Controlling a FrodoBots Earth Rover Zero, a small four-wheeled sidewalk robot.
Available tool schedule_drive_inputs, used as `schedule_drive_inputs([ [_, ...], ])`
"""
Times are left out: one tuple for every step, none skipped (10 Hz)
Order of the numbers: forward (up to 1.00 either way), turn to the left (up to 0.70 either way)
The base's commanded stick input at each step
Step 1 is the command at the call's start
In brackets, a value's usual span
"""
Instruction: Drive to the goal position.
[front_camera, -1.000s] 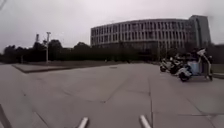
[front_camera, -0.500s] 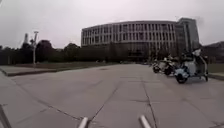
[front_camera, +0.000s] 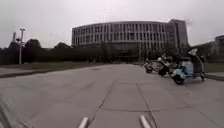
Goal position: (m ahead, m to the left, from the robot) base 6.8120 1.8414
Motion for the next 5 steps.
schedule_drive_inputs([
  [1.0,-0.17],
  [1.0,0.02],
  [1.0,0.02],
  [1.0,0.02],
  [1.0,0.02],
])
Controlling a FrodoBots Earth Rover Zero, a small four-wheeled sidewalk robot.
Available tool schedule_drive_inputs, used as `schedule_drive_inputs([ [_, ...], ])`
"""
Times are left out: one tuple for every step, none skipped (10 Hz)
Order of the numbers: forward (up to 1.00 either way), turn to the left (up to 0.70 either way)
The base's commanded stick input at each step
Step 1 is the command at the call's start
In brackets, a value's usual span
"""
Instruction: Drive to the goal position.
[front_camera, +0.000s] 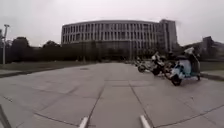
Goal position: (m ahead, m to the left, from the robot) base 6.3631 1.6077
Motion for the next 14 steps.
schedule_drive_inputs([
  [1.0,0.02],
  [1.0,0.02],
  [1.0,-0.12],
  [1.0,-0.13],
  [1.0,0.01],
  [1.0,0.02],
  [1.0,0.02],
  [1.0,0.02],
  [1.0,0.02],
  [1.0,0.02],
  [1.0,0.02],
  [1.0,0.02],
  [1.0,0.02],
  [1.0,0.02],
])
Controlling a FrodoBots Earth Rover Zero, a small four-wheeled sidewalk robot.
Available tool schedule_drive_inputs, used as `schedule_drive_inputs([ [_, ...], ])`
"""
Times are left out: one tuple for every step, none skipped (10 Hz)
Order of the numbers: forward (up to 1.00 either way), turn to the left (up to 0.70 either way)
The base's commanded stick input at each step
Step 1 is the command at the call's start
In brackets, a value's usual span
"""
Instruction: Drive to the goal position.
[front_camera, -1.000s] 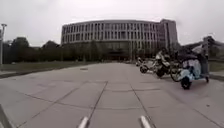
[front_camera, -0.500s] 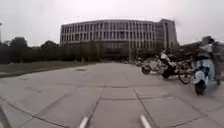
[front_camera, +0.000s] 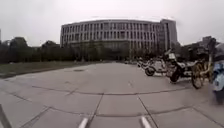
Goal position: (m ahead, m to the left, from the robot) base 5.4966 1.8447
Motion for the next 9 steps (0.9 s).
schedule_drive_inputs([
  [1.0,0.02],
  [1.0,0.02],
  [1.0,0.02],
  [1.0,0.02],
  [1.0,0.02],
  [1.0,0.02],
  [1.0,0.02],
  [1.0,0.02],
  [1.0,0.02],
])
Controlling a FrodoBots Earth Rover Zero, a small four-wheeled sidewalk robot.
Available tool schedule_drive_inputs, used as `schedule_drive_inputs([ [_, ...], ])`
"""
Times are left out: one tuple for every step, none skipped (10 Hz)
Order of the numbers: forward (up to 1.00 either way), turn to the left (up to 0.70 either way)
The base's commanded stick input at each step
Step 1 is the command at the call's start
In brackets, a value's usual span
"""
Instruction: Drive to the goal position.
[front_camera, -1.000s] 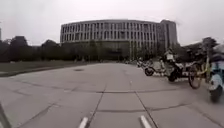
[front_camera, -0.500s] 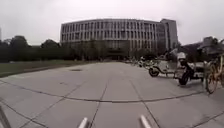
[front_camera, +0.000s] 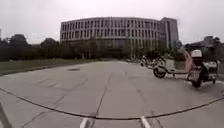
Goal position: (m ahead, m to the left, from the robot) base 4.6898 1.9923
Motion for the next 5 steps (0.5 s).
schedule_drive_inputs([
  [1.0,0.02],
  [1.0,-0.12],
  [1.0,-0.35],
  [1.0,-0.22],
  [1.0,-0.03],
])
